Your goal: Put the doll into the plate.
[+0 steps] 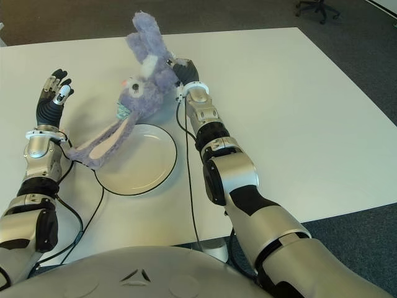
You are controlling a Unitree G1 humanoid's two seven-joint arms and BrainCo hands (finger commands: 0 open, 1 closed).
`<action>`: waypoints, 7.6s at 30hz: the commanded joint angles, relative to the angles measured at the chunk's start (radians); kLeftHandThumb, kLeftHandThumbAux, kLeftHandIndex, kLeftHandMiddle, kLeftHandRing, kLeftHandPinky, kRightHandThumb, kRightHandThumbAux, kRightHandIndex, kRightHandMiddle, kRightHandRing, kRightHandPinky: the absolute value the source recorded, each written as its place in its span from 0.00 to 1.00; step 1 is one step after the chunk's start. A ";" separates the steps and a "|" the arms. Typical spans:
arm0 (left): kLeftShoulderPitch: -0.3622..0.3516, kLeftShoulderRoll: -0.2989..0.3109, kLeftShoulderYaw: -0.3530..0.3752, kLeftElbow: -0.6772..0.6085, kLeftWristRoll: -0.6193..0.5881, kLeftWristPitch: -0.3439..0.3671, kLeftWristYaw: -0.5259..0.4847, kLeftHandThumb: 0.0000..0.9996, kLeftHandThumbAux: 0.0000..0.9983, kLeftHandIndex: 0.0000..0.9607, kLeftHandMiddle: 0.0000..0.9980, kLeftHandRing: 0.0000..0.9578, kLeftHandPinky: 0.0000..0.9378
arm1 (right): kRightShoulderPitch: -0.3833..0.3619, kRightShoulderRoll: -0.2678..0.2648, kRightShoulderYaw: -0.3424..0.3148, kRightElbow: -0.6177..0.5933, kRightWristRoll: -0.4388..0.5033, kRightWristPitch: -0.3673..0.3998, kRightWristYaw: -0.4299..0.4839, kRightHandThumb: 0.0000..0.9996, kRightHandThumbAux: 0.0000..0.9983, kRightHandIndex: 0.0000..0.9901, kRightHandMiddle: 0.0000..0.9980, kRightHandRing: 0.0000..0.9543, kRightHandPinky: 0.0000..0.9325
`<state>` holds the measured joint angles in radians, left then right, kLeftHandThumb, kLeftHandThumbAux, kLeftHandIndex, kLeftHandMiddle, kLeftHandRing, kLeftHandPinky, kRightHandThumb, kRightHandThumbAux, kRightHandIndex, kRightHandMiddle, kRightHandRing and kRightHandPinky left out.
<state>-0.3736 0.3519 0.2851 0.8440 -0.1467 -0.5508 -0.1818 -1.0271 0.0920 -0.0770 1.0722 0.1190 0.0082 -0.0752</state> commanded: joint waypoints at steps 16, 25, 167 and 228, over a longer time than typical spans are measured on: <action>0.084 -0.057 -0.033 0.116 0.038 0.014 0.035 0.00 0.44 0.00 0.07 0.09 0.12 | -0.081 0.101 -0.039 -0.044 0.066 0.029 0.011 0.70 0.72 0.44 0.77 0.87 0.91; 0.080 -0.058 -0.039 0.127 0.036 0.005 0.040 0.00 0.44 0.00 0.07 0.09 0.12 | -0.084 0.100 -0.037 -0.069 0.067 0.028 0.019 0.70 0.72 0.44 0.78 0.87 0.92; 0.029 -0.070 -0.073 0.158 0.040 0.046 0.053 0.00 0.42 0.00 0.08 0.11 0.16 | 0.122 0.031 -0.011 -0.863 0.227 0.312 0.075 0.70 0.72 0.44 0.77 0.86 0.91; 0.044 -0.085 -0.080 0.103 0.038 0.080 0.073 0.00 0.43 0.00 0.10 0.13 0.18 | 0.374 -0.006 0.106 -1.248 0.252 0.568 0.081 0.70 0.73 0.43 0.84 0.93 0.95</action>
<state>-0.4244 0.3425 0.2214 0.8976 -0.1198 -0.4872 -0.1212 -0.6727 0.0743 0.0238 -0.1812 0.3816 0.5875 -0.0017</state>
